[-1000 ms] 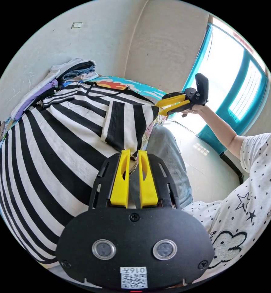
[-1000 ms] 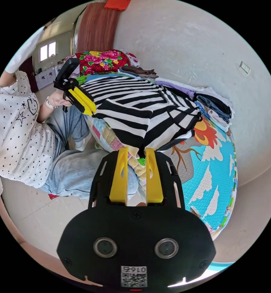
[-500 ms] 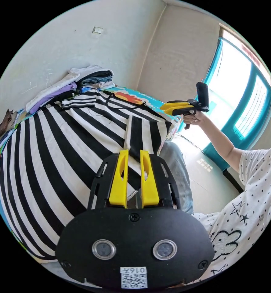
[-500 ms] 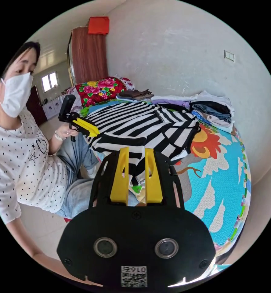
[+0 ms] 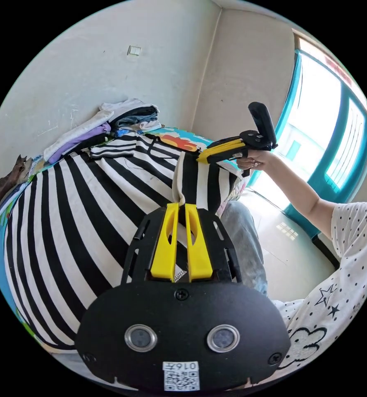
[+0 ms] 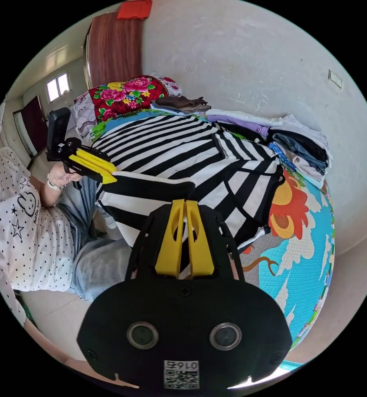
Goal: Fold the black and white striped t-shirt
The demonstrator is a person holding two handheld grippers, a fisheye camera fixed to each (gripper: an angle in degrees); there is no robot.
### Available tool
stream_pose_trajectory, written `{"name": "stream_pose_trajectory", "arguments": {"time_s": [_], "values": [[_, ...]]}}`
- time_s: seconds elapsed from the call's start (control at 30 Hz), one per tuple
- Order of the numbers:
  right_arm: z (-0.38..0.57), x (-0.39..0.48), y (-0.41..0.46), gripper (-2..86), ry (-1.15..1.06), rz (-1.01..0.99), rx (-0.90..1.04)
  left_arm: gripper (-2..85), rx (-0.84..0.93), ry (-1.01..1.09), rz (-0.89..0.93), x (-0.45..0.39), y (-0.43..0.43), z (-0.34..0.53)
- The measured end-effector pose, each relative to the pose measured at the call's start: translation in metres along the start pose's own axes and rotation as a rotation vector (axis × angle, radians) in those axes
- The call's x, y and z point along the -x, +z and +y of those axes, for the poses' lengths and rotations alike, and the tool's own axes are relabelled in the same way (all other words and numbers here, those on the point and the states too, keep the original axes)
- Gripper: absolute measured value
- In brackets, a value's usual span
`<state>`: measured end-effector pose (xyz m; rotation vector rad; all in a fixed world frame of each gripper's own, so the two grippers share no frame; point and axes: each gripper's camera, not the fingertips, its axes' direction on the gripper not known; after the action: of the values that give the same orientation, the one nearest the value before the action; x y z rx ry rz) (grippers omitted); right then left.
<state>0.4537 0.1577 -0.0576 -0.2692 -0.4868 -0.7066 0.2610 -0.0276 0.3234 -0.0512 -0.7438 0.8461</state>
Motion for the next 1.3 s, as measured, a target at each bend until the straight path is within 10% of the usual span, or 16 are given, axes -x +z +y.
{"name": "stream_pose_trajectory", "arguments": {"time_s": [0.9, 1.3], "values": [[0.071, 0.008, -0.008, 1.7, -0.143, 0.022, 0.070, 0.9, 0.174, 0.071, 0.100, 0.033, 0.031, -0.040], [0.076, -0.042, -0.034, -0.2, -0.001, -0.119, -0.210, -0.7, 0.102, 0.067, 0.108, 0.061, 0.016, -0.071]]}}
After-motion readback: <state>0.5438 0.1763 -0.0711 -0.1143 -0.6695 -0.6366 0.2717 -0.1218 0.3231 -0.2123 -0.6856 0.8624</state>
